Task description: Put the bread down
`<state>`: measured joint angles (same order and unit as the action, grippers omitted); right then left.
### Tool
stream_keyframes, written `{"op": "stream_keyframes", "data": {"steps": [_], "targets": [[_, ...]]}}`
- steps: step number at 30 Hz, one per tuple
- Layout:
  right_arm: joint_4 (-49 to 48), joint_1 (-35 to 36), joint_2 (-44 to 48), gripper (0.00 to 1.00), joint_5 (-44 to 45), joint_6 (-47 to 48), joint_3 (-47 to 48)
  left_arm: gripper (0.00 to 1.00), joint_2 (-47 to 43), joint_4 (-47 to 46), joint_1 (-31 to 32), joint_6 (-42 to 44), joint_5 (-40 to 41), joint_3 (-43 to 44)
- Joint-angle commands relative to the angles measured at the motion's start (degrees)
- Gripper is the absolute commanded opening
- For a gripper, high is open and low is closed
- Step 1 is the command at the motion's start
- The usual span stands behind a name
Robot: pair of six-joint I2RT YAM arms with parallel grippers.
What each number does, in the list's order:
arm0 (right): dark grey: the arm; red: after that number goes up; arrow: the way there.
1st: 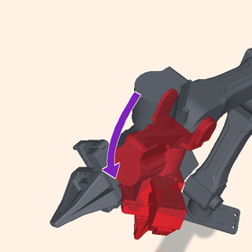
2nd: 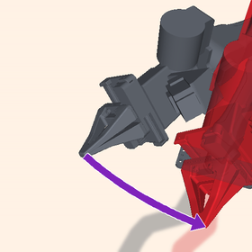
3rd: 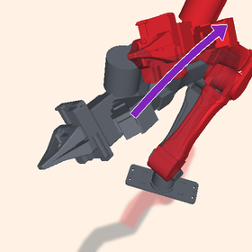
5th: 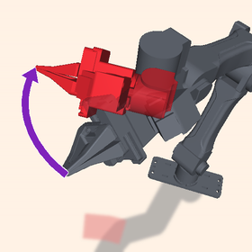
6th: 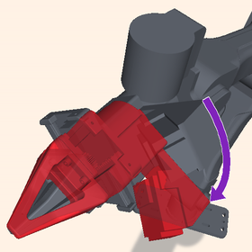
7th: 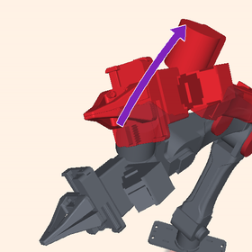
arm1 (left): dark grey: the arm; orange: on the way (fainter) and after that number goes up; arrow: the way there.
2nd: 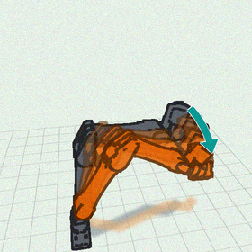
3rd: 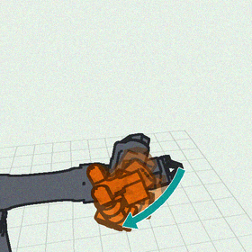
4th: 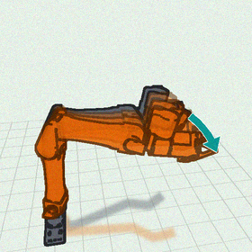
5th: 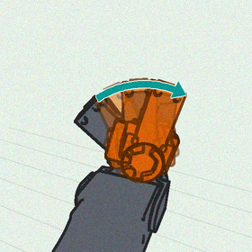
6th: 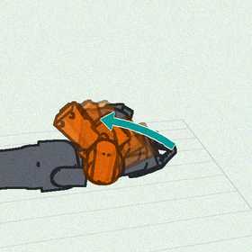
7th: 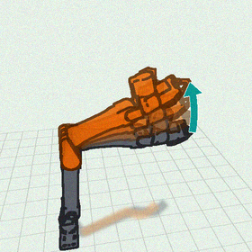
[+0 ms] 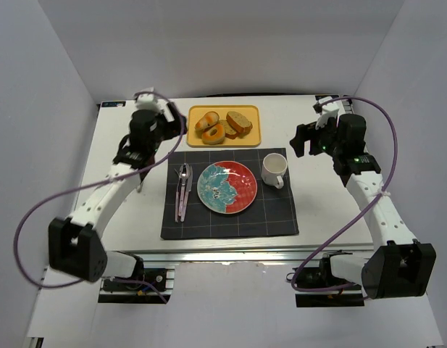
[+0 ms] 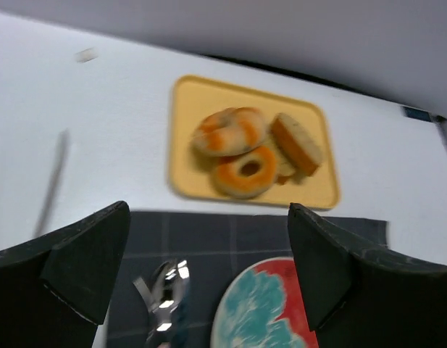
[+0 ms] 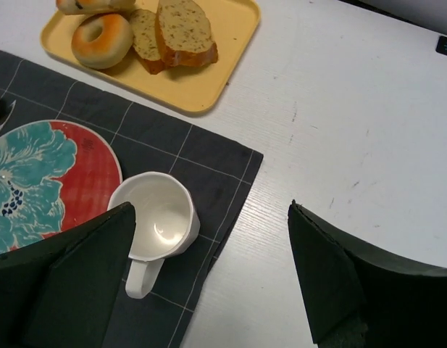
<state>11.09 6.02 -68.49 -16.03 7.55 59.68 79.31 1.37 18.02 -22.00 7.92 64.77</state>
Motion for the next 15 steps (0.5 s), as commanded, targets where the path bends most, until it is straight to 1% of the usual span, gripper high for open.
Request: {"op": "stream_keyframes", "data": {"steps": [1, 2, 3, 4, 5, 6, 7, 8, 9, 10, 11, 12, 13, 14, 15], "targets": [[-1.8, -0.3, -0.6, 0.89, -4.9, 2.4, 1.7, 0.98, -8.6, 5.0, -4.7, 0.3, 5.0, -11.1], [-1.6, -0.5, -0.4, 0.89, -8.5, 5.3, 0.9, 0.93, -12.6, 5.7, -6.4, 0.1, 4.3, -13.2], [-1.3, -0.5, 0.1, 0.88, -12.2, 14.7, 0.4, 0.87, -14.2, 6.6, -8.3, 0.0, 3.2, -15.1], [0.0, -0.5, 0.4, 0.78, -19.3, 19.3, -0.2, 0.76, -15.5, 8.5, -12.6, -0.1, 2.2, -16.7], [0.8, -0.5, 0.6, 0.7, -22.9, 22.9, -1.0, 0.28, -17.2, 9.4, -14.9, -0.1, 1.2, -19.4], [0.2, -0.5, 0.7, 0.59, -26.0, 25.0, -2.7, 0.09, -17.7, 10.5, -16.9, -0.1, 1.1, -20.5], [-0.4, -0.4, 0.6, 0.34, -31.4, 26.5, -3.2, 0.0, -17.9, 12.0, -21.5, 0.8, 0.9, -21.3], [-1.2, -0.4, 0.3, 0.24, -34.6, 27.6, -3.6, 0.0, -17.1, 12.4, -23.2, 1.5, 0.3, -22.4], [-1.2, -0.4, -0.7, 0.19, -38.9, 28.7, -3.9, 0.0, -16.1, 13.0, -25.6, 2.4, 0.1, -22.5], [-1.3, 0.0, -1.3, 0.2, -39.7, 28.6, -3.8, 0.0, -15.0, 14.0, -26.1, 4.7, 0.1, -22.4], [-1.9, 0.2, -2.6, 0.25, -40.1, 27.5, -3.5, 0.08, -11.9, 14.4, -26.5, 5.8, 0.4, -21.5], [-1.5, 0.4, -3.5, 0.36, -41.2, 27.1, -3.0, 0.54, -10.2, 14.9, -26.5, 7.0, 0.6, -20.8], [-0.6, 0.8, -4.3, 0.62, -41.1, 26.8, -1.4, 0.74, -8.4, 15.1, -26.5, 9.0, 0.3, -20.2], [0.2, 1.0, -5.1, 0.75, -41.0, 26.8, -0.5, 0.83, -6.6, 14.7, -26.5, 9.8, -0.4, -19.7], [1.7, 1.0, -6.2, 0.83, -41.1, 26.6, 0.2, 0.94, -3.4, 14.4, -26.5, 10.9, -2.0, -18.6]]}}
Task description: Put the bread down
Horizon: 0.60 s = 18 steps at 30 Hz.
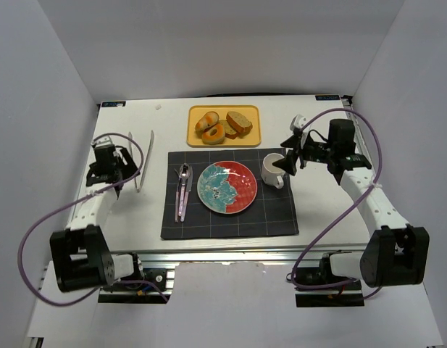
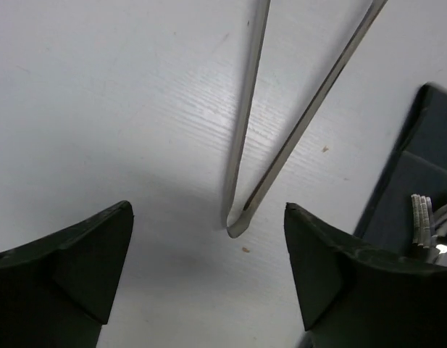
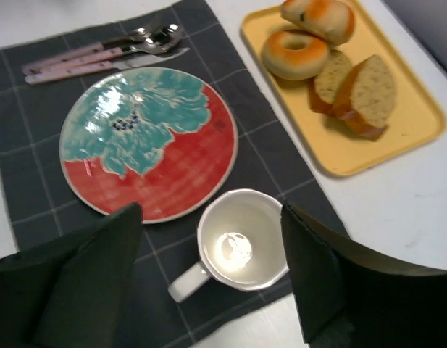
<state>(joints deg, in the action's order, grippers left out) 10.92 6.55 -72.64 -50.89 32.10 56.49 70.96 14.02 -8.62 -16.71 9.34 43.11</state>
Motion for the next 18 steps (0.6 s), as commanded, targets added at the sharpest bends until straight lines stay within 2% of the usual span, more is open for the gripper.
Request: {"op": "stream_keyframes", "data": {"steps": [1, 8, 18], "targets": [[2.2, 0.6, -2.4, 0.89, -6.2, 1.9, 4.1, 0.95, 6.5, 0.7, 0.1, 7.3, -4.2, 3.6], [0.1, 0.6, -1.0, 0.89, -4.2, 0.3, 1.3, 0.95, 18.1, -2.9, 0.1, 14.9, -8.7, 8.6], [-0.6, 0.6, -1.7, 0.89, -3.5, -1.2, 1.8, 0.85, 30.3, -4.4, 0.1, 18.5, -14.1, 16.2]]}}
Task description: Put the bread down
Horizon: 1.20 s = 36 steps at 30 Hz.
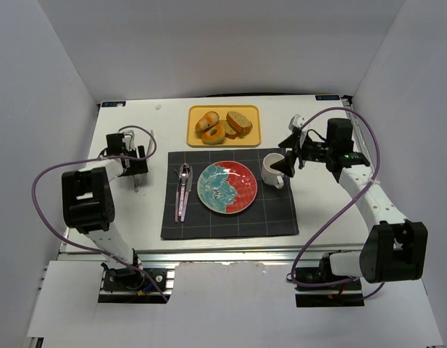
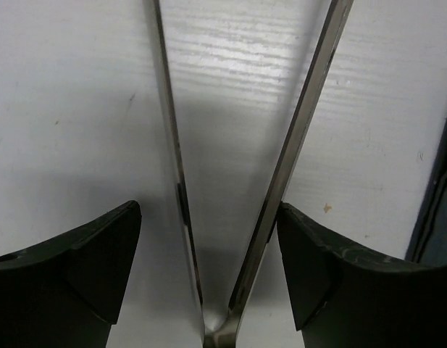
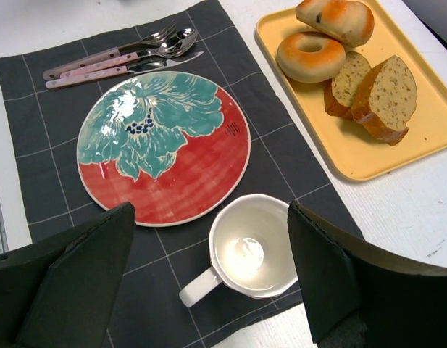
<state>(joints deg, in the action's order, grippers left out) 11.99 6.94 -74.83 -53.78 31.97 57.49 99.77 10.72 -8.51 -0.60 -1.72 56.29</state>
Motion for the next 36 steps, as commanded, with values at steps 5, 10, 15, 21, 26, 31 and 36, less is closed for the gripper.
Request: {"op": "stream_keyframes", "data": {"steps": [5, 10, 15, 21, 26, 31, 36], "targets": [[-2.1, 0.2, -0.2, 0.89, -0.9, -2.1, 1.5, 0.81, 4.6, -1.5, 0.3, 2.8, -3.0, 4.9], [-2.1, 0.2, -0.4, 0.9, -0.5, -2.2, 2.0, 0.68, 6.8, -2.2, 0.9, 2.4, -2.1, 5.8], [-1.7, 0.1, -0.2, 0.89, 0.2, -2.0, 2.2, 0.3, 5.5, -2.4, 0.9, 1.3, -3.6, 4.4], [-0.3, 0.0, 0.6, 0.89, 1.0, -1.1, 2.4, 0.21, -3.0, -3.1, 1.7, -3.1, -5.9, 2.4], [0.3, -0.3, 1.3, 0.9, 1.2, -0.7, 2.3, 0.35, -12.2, -4.9, 7.5, -13.2, -9.2, 3.3], [0.2, -0.8, 1.9, 0.89, 1.1, -0.6, 1.7, 0.5, -13.4, -9.9, 16.2, -20.8, -10.8, 4.6], [0.2, -1.2, 2.7, 0.89, 0.8, -0.2, 0.6, 0.56, -8.1, -7.7, 19.5, -19.6, -11.3, 11.7]]}}
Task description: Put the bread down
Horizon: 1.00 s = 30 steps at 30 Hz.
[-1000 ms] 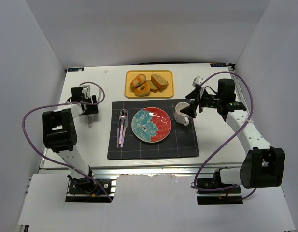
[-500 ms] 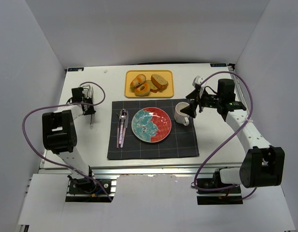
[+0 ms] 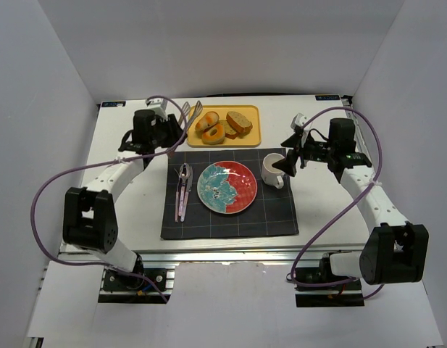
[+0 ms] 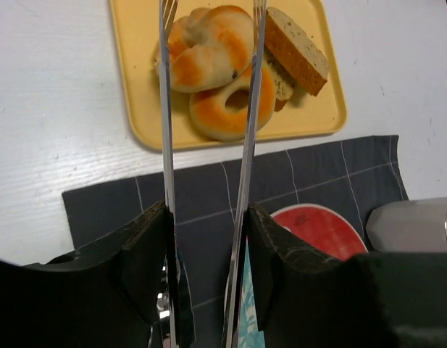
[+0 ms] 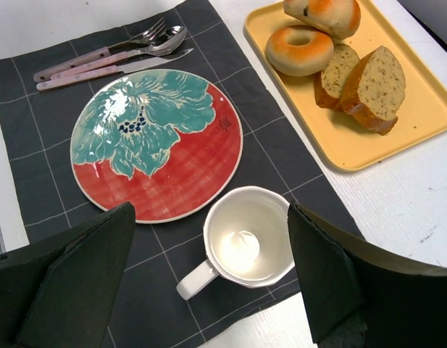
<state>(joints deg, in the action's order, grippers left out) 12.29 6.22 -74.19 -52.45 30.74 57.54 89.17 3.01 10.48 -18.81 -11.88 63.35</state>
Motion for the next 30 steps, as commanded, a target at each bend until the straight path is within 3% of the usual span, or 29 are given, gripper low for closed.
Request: {"op": "stream_keyframes", "data": {"steps": [1, 5, 15, 30], "targets": [[-0.1, -0.7, 2.1, 0.89, -0.6, 1.1, 0.5, 0.56, 3.5, 2.2, 1.3, -0.6, -1.1, 6.4], [-0.3, -1.1, 2.5, 0.89, -0.9, 1.1, 0.1, 0.57, 8.2, 6.7, 3.2, 3.2, -1.3, 16.3], [-1.0, -1.8, 2.6, 0.89, -1.5, 0.5, -0.7, 0.61, 18.0, 13.7, 6.7, 8.4, 0.4, 27.8], [-1.9, -2.6, 2.2, 0.89, -2.6, -0.2, -1.0, 0.61, 20.1, 19.1, 7.1, 12.0, 4.2, 30.1]]}}
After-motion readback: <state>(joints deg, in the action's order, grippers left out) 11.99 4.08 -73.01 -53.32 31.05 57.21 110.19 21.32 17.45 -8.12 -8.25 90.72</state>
